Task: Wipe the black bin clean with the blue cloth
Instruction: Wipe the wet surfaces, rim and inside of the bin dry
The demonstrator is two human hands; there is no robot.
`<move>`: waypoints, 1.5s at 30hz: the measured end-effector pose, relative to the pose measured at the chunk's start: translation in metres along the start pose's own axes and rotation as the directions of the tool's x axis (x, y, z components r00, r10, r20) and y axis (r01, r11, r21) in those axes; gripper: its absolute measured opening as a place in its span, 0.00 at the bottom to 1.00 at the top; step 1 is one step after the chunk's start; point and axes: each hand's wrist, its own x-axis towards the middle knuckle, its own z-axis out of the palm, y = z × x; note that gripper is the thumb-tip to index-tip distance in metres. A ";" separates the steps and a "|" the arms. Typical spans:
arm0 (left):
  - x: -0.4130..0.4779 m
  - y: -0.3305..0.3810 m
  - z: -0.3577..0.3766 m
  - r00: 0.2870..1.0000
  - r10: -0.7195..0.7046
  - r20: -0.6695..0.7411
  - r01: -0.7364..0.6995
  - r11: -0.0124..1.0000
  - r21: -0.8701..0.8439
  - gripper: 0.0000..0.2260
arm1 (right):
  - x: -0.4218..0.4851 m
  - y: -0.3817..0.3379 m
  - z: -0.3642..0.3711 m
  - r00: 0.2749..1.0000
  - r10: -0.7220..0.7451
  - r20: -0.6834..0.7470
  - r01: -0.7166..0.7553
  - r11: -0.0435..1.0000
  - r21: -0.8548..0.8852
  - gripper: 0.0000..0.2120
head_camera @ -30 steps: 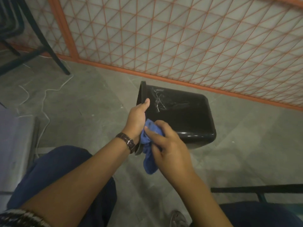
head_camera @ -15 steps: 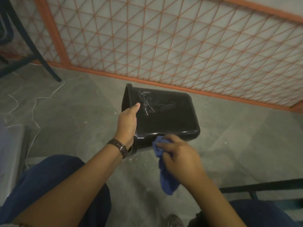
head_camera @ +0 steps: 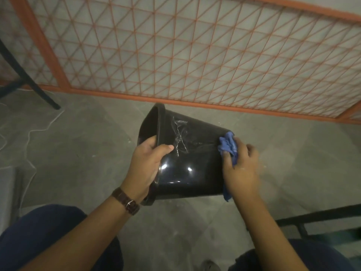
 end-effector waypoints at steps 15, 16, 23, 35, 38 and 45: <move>-0.003 0.006 -0.004 0.982 -0.068 0.177 0.066 0.998 0.017 0.08 | 0.030 -0.009 -0.014 0.979 0.149 -0.137 -0.135 0.985 0.104 0.19; -0.004 0.007 -0.003 0.983 -0.062 0.171 0.060 0.998 0.018 0.12 | 0.030 -0.009 -0.014 0.978 0.146 -0.150 -0.133 0.986 0.096 0.18; -0.008 0.018 -0.003 0.990 0.096 0.102 -0.101 0.994 0.047 0.25 | 0.019 -0.032 -0.003 0.978 -0.116 -0.172 0.124 0.992 0.037 0.17; -0.007 0.016 -0.005 0.988 0.138 0.072 -0.146 0.982 0.119 0.16 | 0.022 -0.032 0.006 0.981 -0.142 -0.130 0.147 0.989 0.028 0.17; -0.004 0.015 -0.009 0.989 0.142 0.050 -0.147 0.983 0.109 0.10 | 0.019 -0.037 0.011 0.953 -0.298 -0.048 0.302 0.932 0.203 0.17; -0.007 0.017 -0.004 0.986 0.130 0.107 -0.141 0.984 0.108 0.12 | 0.036 -0.019 0.001 0.990 0.011 -0.137 0.013 0.985 0.170 0.12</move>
